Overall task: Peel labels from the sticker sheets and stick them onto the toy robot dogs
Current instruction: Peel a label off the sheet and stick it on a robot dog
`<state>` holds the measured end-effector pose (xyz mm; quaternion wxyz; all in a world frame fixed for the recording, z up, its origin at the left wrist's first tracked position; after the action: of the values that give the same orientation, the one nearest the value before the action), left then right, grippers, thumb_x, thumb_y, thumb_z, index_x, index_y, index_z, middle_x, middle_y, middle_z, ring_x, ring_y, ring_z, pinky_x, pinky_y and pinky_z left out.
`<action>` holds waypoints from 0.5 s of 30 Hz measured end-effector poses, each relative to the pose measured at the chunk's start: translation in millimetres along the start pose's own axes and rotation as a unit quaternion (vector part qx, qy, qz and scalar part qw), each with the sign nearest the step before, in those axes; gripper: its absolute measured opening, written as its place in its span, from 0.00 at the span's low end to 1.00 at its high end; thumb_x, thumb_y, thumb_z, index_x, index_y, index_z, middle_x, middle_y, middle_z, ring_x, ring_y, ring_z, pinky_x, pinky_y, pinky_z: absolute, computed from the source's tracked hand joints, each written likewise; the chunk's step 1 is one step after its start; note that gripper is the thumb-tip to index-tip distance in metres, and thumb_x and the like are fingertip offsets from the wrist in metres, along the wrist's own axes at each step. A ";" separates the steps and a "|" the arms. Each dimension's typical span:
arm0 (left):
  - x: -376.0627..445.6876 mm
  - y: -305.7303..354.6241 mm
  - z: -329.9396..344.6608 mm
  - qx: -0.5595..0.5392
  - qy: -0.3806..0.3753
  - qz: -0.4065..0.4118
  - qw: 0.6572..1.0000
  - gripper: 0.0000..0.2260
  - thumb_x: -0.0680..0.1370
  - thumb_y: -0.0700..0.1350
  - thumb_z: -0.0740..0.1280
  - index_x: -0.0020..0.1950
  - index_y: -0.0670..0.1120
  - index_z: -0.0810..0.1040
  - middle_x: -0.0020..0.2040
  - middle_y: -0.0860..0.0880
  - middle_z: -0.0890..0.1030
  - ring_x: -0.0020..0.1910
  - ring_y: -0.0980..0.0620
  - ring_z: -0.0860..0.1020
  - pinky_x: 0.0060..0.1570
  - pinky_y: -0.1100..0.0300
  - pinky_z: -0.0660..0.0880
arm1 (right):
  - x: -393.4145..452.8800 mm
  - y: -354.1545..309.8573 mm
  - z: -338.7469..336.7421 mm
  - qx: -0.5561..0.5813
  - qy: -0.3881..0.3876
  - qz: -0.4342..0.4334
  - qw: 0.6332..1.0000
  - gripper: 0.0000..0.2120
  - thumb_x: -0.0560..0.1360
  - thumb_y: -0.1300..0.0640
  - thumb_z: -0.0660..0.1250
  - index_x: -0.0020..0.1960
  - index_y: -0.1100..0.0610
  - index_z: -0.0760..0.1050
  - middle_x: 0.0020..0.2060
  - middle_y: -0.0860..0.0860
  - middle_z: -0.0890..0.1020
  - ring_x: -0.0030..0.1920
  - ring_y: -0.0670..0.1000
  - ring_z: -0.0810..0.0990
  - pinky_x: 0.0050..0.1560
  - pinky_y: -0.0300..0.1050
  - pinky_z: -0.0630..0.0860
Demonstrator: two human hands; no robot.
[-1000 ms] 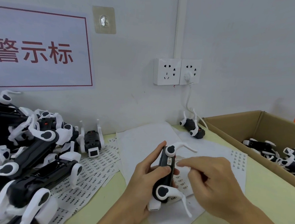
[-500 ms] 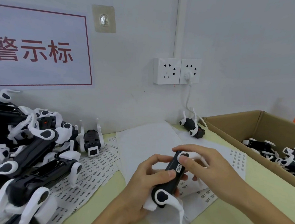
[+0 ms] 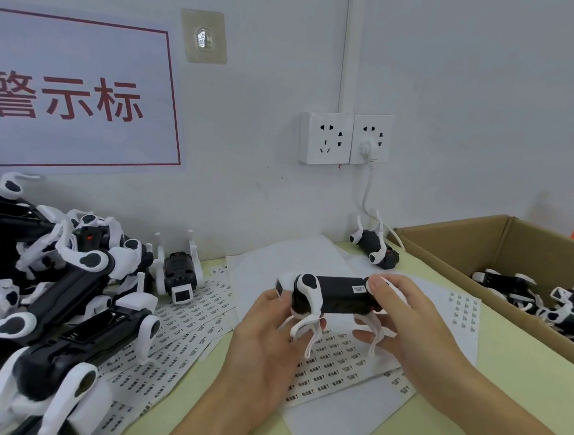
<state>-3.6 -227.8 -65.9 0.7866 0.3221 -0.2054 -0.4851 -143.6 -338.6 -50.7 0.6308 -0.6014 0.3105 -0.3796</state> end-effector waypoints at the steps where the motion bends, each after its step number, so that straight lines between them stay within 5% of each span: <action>1: 0.3 -0.3 -0.6 0.004 0.004 0.002 1.000 0.14 0.69 0.43 0.73 0.52 0.40 0.77 0.48 0.40 0.81 0.44 0.44 0.79 0.43 0.54 0.81 | -0.3 0.6 0.5 0.002 -0.003 0.003 1.000 0.16 0.72 0.41 0.69 0.54 0.51 0.78 0.48 0.56 0.86 0.47 0.53 0.86 0.42 0.48 0.84; 3: 0.5 -0.4 -1.3 0.005 0.006 0.009 1.000 0.11 0.71 0.40 0.74 0.51 0.41 0.78 0.48 0.41 0.82 0.44 0.45 0.80 0.45 0.54 0.80 | -0.9 0.8 1.0 0.002 -0.008 0.007 1.000 0.20 0.69 0.39 0.69 0.54 0.52 0.78 0.47 0.55 0.86 0.47 0.55 0.87 0.43 0.50 0.84; 6: 0.1 -0.6 -1.9 -0.003 0.010 0.018 1.000 0.10 0.70 0.43 0.72 0.50 0.44 0.81 0.48 0.42 0.84 0.46 0.45 0.83 0.51 0.50 0.79 | -1.3 1.3 0.3 0.013 -0.015 0.042 0.999 0.19 0.77 0.42 0.65 0.55 0.58 0.77 0.44 0.57 0.86 0.43 0.63 0.86 0.44 0.57 0.83; 11: 0.7 -1.5 -2.2 0.060 0.002 0.026 0.998 0.11 0.70 0.49 0.78 0.49 0.48 0.83 0.51 0.44 0.83 0.52 0.43 0.82 0.54 0.49 0.80 | -10.2 6.8 5.7 0.086 -0.066 0.170 0.980 0.18 0.83 0.49 0.61 0.62 0.64 0.74 0.43 0.68 0.83 0.36 0.68 0.84 0.27 0.47 0.79; 15: 1.6 -0.6 -2.1 0.049 0.015 0.026 0.998 0.08 0.68 0.50 0.75 0.44 0.48 0.84 0.49 0.44 0.84 0.50 0.43 0.82 0.51 0.49 0.81 | -11.2 5.8 7.7 0.101 -0.063 0.176 0.977 0.18 0.83 0.50 0.60 0.62 0.64 0.75 0.43 0.67 0.81 0.36 0.66 0.83 0.28 0.48 0.79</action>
<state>-2.0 -228.8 -67.8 0.7852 0.3621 -0.2259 -0.4488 -142.3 -325.0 -56.6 0.7634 -0.4934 0.3309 -0.2534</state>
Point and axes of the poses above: each hand's wrist, its own x-axis towards the middle knuckle, its own z-axis out of the palm, y = z × x, the point moved 4 cm from there along x, towards the middle knuckle
